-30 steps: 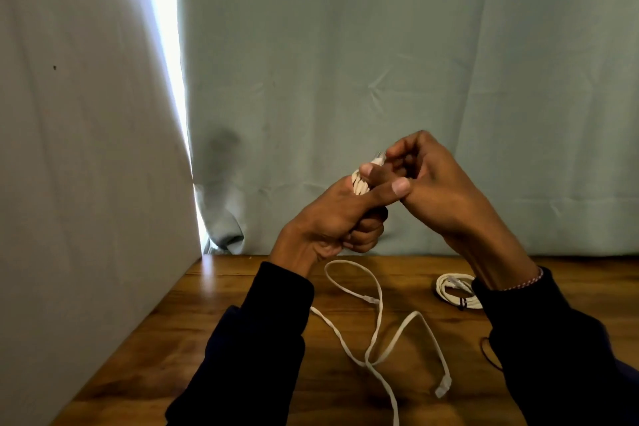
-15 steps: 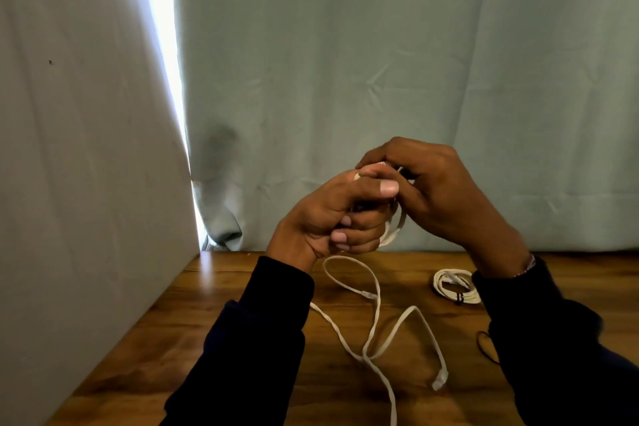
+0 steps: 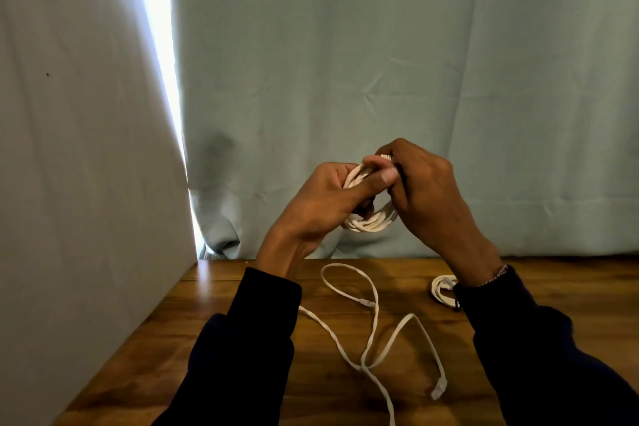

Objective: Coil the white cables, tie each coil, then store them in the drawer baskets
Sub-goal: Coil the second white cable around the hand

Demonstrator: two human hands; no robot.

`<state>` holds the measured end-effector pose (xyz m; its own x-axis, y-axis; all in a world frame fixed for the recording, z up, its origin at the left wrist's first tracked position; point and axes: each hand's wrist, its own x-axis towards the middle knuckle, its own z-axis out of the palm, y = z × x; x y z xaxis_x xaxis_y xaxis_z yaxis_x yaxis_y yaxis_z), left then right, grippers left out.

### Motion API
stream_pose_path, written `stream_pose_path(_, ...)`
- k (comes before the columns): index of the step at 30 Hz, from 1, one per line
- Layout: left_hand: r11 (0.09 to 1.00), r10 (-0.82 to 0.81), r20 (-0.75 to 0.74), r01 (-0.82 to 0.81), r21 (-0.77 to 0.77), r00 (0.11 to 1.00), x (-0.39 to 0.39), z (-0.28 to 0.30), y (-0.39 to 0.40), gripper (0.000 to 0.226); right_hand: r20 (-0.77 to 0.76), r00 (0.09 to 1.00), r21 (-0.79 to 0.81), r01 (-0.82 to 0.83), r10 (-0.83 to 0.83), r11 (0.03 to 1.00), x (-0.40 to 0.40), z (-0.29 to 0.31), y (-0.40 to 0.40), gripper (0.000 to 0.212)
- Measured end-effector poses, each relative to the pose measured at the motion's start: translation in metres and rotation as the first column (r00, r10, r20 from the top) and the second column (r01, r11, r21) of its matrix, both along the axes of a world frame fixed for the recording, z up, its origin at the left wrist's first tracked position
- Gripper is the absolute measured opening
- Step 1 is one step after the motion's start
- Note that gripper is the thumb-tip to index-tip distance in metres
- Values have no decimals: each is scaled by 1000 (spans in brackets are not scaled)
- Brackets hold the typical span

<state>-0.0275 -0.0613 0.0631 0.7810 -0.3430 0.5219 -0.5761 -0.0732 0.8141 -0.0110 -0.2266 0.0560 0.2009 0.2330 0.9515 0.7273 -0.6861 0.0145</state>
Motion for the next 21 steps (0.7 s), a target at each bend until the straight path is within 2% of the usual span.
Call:
stream_pose_path(3,984,39,65,-49,171,997,3,2,10,31,33,999,55,23,-25,998,1,0,-2,30)
stream_pose_path(5,979,75,94,-91,184,993,4,2,11,32,47,999,70,15,-19,997,0,0,0,27)
stream_pose_path(8,1000,-14,-8,14,3,1000,3,2,8,29,68,998,70,5,-9,998,1,0,2,23)
stream_pose_path(12,932,-241,-168,180,-313,956,2,3,4,30,36,998,113,-46,42,993,0,1,2,23)
stream_pose_path(16,890,-257,-218,142,-433,942,5,2,-2,32,-41,995,173,-78,86,982,-1,-1,6,24)
stream_pose_path(19,851,-259,-268,88,-518,928,7,1,-5,35,-167,971,286,-116,169,951,-4,-1,9,28)
stream_pose_path(21,864,-201,-279,36,-502,939,8,1,-8,37,-273,942,318,-104,197,942,-6,0,10,31)
